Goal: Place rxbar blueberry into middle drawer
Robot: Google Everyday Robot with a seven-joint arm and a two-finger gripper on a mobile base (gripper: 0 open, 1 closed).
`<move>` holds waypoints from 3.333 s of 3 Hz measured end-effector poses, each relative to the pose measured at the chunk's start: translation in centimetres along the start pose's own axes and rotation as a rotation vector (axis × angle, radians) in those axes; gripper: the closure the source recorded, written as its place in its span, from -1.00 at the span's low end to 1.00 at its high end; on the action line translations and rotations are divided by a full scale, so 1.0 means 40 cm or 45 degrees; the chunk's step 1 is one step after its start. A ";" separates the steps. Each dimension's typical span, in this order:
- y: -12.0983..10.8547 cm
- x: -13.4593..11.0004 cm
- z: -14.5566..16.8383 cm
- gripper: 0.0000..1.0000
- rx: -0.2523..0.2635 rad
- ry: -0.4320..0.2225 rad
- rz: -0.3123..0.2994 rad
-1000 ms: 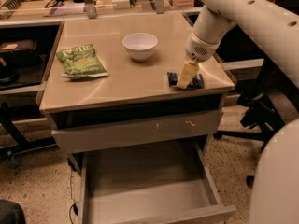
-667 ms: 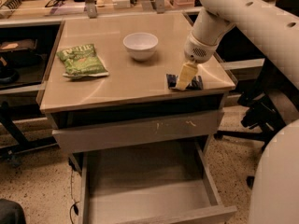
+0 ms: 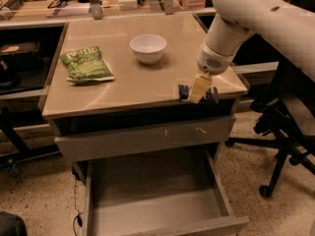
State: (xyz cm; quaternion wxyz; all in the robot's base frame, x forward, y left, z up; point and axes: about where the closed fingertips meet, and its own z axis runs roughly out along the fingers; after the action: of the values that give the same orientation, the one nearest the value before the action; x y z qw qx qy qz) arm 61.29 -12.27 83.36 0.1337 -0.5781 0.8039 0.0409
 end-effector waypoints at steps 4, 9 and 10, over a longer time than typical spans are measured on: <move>0.193 0.047 0.100 1.00 -0.144 -0.009 0.104; 0.484 0.095 0.510 1.00 -0.394 -0.058 0.444; 0.510 0.086 0.631 1.00 -0.434 -0.073 0.535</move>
Offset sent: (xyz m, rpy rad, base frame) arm -0.0331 0.0080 -0.0159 0.0200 0.0396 -0.0236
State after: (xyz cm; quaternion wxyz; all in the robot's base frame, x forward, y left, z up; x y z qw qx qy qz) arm 45.31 -3.15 56.41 0.0456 -0.4113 0.8837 0.2188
